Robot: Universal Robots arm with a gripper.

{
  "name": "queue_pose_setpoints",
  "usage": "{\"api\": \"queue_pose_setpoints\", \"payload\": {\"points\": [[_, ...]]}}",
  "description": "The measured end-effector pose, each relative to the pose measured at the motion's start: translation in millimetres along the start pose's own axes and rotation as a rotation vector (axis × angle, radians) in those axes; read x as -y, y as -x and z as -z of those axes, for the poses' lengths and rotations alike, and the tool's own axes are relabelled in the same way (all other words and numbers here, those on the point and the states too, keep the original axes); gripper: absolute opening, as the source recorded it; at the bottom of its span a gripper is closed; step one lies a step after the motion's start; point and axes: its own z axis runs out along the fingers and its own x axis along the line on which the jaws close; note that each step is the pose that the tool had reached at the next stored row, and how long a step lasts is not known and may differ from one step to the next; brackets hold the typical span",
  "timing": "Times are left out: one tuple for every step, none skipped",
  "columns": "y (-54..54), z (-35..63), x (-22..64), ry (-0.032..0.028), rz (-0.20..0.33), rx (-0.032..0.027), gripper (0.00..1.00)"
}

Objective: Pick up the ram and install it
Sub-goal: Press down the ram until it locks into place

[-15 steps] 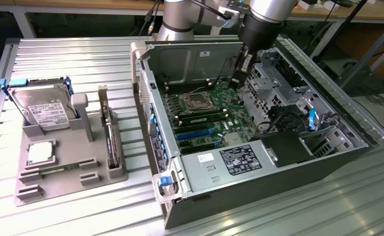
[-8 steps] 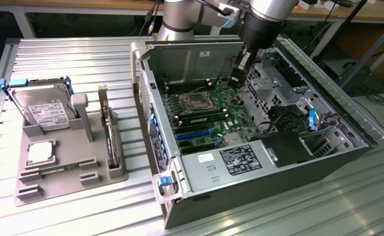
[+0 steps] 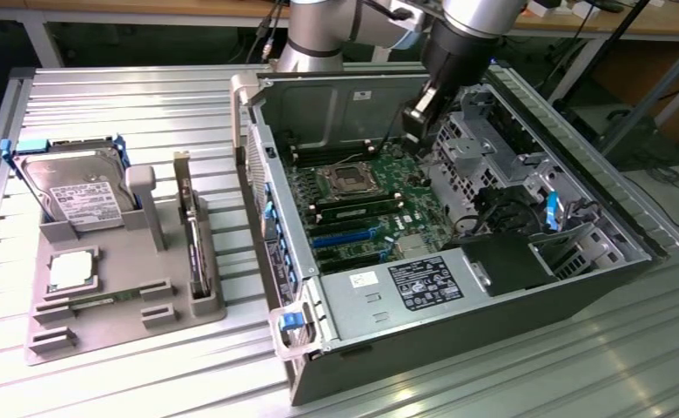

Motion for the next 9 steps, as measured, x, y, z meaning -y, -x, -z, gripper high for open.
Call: {"api": "queue_pose_setpoints", "payload": {"points": [[0.0, 0.0, 0.0, 0.0007, -0.019, 0.0008, 0.11], [0.0, 0.0, 0.0, 0.0014, -0.04, 0.0017, 0.11], [0.0, 0.0, 0.0, 0.0022, -0.061, 0.0025, 0.11], [0.0, 0.0, 0.0, 0.0027, -0.076, 0.0031, 0.11], [0.0, 0.0, 0.0, 0.0036, -0.102, 0.0041, 0.11], [0.0, 0.0, 0.0, 0.0043, -0.122, 0.005, 0.11], [0.0, 0.0, 0.0, 0.0048, -0.136, 0.0056, 0.11], [0.0, 0.0, 0.0, 0.0055, -0.156, 0.0064, 0.11], [0.0, 0.0, 0.0, 0.0064, -0.182, 0.0075, 0.11]]}}
